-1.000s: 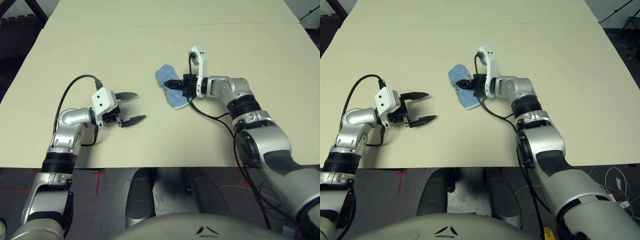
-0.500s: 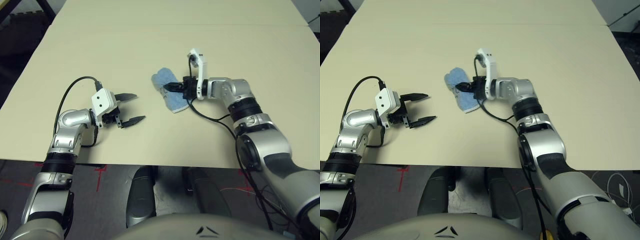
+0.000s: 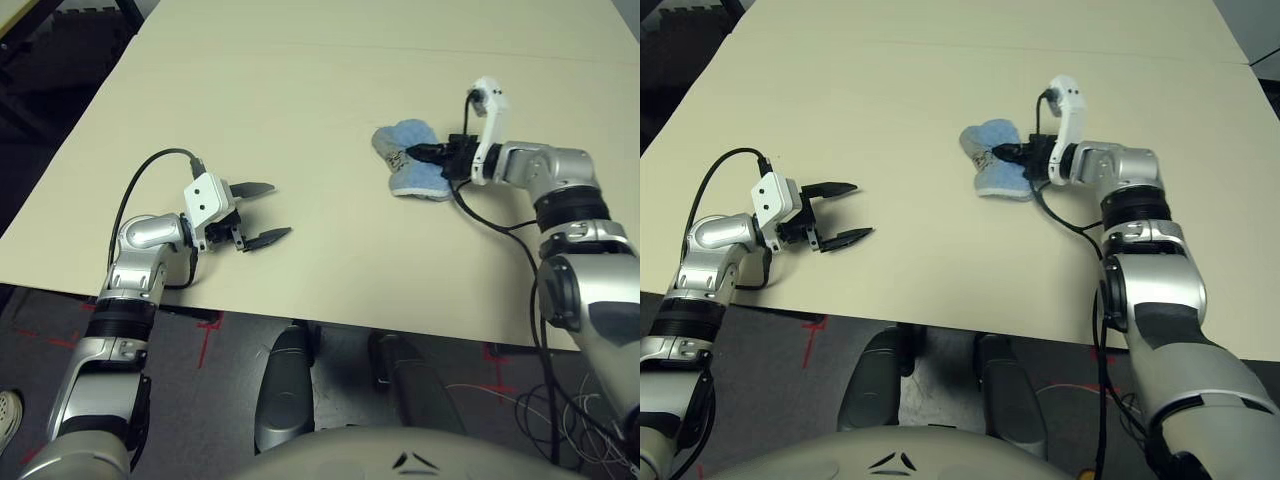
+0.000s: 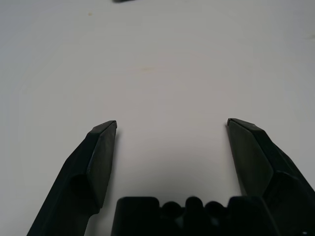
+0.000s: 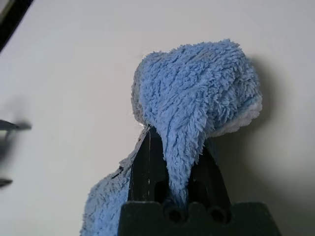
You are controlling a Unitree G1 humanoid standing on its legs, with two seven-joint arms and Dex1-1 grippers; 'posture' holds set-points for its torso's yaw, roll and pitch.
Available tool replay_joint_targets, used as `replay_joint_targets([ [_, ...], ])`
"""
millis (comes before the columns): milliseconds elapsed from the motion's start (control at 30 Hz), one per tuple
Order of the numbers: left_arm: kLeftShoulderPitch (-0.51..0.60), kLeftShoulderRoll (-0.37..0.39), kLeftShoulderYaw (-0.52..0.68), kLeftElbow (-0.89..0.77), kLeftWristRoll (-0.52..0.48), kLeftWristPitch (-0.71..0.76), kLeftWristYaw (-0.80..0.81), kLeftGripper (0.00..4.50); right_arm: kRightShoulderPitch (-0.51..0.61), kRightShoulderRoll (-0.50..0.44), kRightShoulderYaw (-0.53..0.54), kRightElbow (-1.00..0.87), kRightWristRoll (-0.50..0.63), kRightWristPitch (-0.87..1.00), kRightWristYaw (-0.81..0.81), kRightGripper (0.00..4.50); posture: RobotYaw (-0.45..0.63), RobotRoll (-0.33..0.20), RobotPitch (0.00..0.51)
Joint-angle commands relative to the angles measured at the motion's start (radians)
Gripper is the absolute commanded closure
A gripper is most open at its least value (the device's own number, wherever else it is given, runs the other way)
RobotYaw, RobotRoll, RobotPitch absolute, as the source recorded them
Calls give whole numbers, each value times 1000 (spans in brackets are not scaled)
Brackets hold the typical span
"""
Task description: Wipe the water off the table with a rag.
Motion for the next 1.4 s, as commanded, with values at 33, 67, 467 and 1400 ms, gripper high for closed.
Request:
replay_joint_targets([
  [33,-7,-9,-17,34,19,-17,-17,0,-23,-62,-59,-32,44,26,8,4390,138,0,252],
  [67,-10,-10,-17,37,20,-18,-18,0,-26,-79,-60,-33,44,25,10,4390,134,0,252],
  [467,-36,-22,-21,56,25,-21,-29,0,-4,-322,-23,5,-4,20,83,4390,108,0,247],
  [1400,-82,-47,-5,50,5,47,-11,0,121,-413,68,133,-253,-285,-122,365,81,0,241],
])
